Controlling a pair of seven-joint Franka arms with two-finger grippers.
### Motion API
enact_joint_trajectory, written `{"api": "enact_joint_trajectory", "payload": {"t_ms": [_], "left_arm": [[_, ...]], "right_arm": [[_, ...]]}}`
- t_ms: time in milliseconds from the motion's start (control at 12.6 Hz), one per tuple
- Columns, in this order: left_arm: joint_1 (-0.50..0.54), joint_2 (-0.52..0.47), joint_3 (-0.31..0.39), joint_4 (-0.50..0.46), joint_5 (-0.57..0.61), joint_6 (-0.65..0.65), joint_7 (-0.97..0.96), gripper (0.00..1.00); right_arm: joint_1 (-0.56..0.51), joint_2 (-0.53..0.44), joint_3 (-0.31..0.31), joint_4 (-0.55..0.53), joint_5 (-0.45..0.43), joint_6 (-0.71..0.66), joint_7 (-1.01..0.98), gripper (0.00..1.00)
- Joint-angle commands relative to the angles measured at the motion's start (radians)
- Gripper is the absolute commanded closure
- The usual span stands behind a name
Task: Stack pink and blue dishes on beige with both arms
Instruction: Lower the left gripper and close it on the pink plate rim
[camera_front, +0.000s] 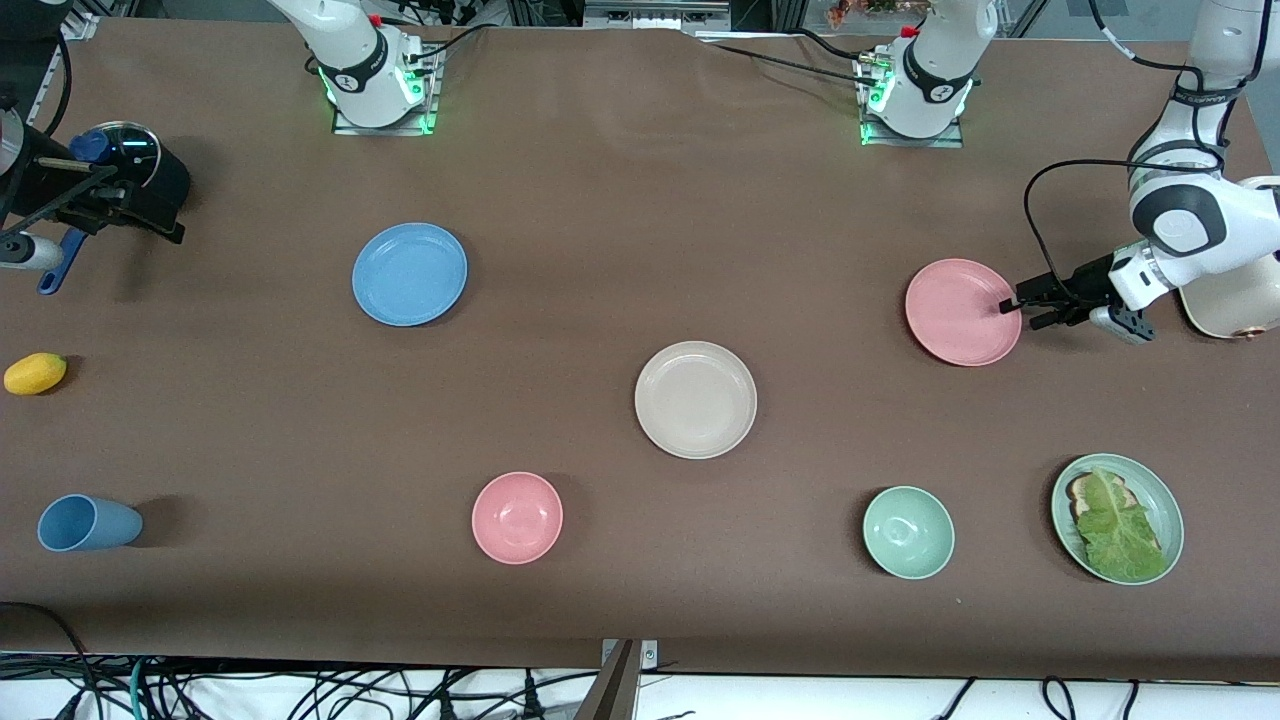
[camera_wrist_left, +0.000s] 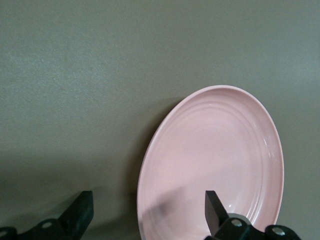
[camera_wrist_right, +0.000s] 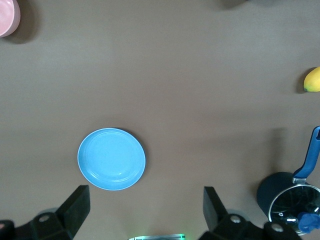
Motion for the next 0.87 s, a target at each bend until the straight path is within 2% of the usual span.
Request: {"api": "enact_joint_trajectory", "payload": {"t_ms": [0,79,159,318,397,477,794], "left_arm": [[-0.001,0.008,-0.003,-0.013,-0.059,0.016,0.034,0.04],[-0.006,0.012,-0.003,-0.013,-0.077,0.018,0.032,0.16],[-0.007,0.012,-0.003,-0.011,-0.08,0.016,0.032,0.37],[-0.009,0.013,-0.003,-0.01,-0.082,0.018,0.031,0.6],[-0.009,0.013,-0.003,-0.01,-0.082,0.018,0.031,0.84],[-0.007,0.013,-0.003,-0.01,-0.082,0.018,0.031,1.0],[-0.006,0.012,-0.003,-0.01,-0.082,0.016,0.037,1.0]], "right_arm": [[-0.001,0.0,-0.004,0.022,0.015,-0.022,-0.005,0.0],[-0.001,0.0,-0.004,0.022,0.015,-0.022,-0.005,0.0],[-0.001,0.0,-0.004,0.022,0.015,-0.022,-0.005,0.0],[-0.001,0.0,-0.004,0.022,0.015,-0.022,-0.005,0.0],[-0.001,0.0,-0.004,0.022,0.013,-0.022,-0.005,0.0],[-0.001,0.0,-0.004,0.022,0.013,-0.022,-0.005,0.0],[-0.001,0.0,-0.004,0.022,0.015,-0.022,-0.005,0.0]]}}
